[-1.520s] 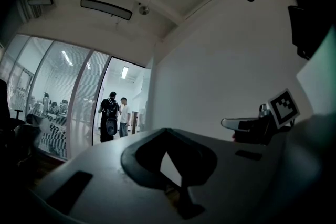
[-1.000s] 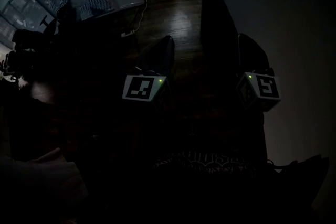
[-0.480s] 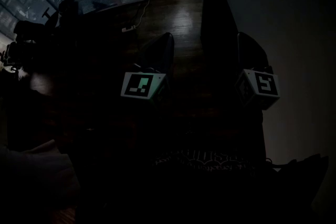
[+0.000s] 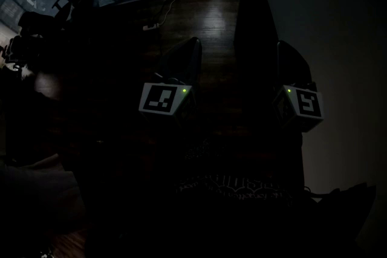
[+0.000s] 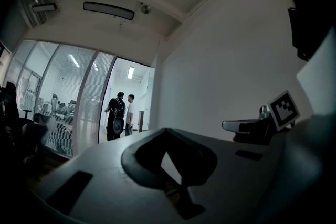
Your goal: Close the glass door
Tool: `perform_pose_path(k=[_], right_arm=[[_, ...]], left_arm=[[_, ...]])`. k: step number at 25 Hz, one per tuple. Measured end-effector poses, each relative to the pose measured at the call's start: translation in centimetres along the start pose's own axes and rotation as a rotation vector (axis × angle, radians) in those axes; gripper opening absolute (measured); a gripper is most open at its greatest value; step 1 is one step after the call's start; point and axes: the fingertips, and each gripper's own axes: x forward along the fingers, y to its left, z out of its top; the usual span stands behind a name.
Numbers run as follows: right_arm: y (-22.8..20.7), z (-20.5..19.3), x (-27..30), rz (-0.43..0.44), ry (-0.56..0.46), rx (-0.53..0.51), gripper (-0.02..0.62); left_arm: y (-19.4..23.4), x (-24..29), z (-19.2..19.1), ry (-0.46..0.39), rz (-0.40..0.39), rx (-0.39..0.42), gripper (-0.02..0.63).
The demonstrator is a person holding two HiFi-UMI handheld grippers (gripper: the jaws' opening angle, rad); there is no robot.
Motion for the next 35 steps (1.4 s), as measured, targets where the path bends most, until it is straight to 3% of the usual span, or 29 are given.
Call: perform_pose_path(k=[6,16,21,29,35], right_arm=[[1.0,-0.8,1.5,-0.024,-0.011,-0.005,0.003],[1.7,2.2,10.0,-0.063,-0.016,-0.017,0.002],[-2.2,3.1,18.1,-0.06,-0.005,-0.023,0.003],[-3.4,5.1,23.3,-0.093,0.019,-0.039,0.003],[-5.3,3.7,25.6,-0.121,0.01,-0.03,0.003]], left_arm=[[2.4,0.5,-0.5,-0.014,-0.014,0.005,-0.005],[9.2,6.7,3.8,-0.033,-0.039,0.034,-0.005],[12.1,15.8,5.3,-0.032,-0.045,0.036,-0.005],[15.9,20.9,7.4,-0.023,-0.064,0.032,-0.005],[16.8,23.5,5.7,-0.021,-0.07,0.016,-0.005]])
